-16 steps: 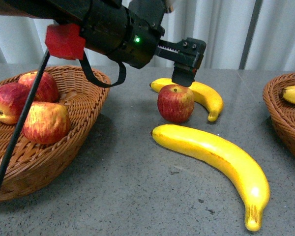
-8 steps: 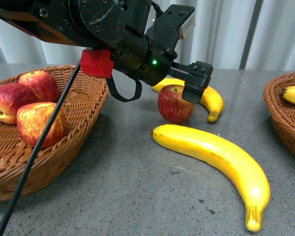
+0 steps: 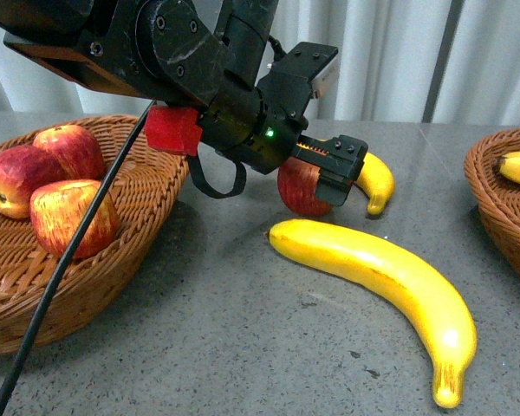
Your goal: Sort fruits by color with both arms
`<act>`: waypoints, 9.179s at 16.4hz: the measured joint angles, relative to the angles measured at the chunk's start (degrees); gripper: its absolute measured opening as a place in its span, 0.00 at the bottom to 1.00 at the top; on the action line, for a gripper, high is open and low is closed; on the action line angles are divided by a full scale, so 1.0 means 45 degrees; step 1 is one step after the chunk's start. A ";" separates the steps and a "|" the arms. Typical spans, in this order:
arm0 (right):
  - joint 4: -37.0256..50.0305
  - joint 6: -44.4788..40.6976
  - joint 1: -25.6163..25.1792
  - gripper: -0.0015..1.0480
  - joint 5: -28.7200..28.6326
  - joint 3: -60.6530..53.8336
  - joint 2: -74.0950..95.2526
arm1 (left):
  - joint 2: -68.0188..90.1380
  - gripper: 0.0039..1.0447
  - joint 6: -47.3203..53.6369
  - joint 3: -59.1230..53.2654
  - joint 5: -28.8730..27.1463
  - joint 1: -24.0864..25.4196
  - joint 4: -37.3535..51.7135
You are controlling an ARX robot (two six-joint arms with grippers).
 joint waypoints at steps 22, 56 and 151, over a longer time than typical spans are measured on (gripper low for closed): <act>-0.0010 0.0000 0.0000 0.94 0.0000 0.0000 0.0000 | -0.4867 0.63 -0.4027 -0.4779 -0.2623 0.4109 0.1671; 0.0000 0.0000 0.0000 0.94 0.0000 0.0000 0.0000 | -2.3319 0.01 -0.2433 -1.8642 -0.2006 0.5610 0.3604; 0.0345 -0.3721 0.4959 0.94 -0.2458 1.8850 2.5704 | -2.7146 0.94 -0.2433 -1.8637 -0.2016 0.5634 -0.0330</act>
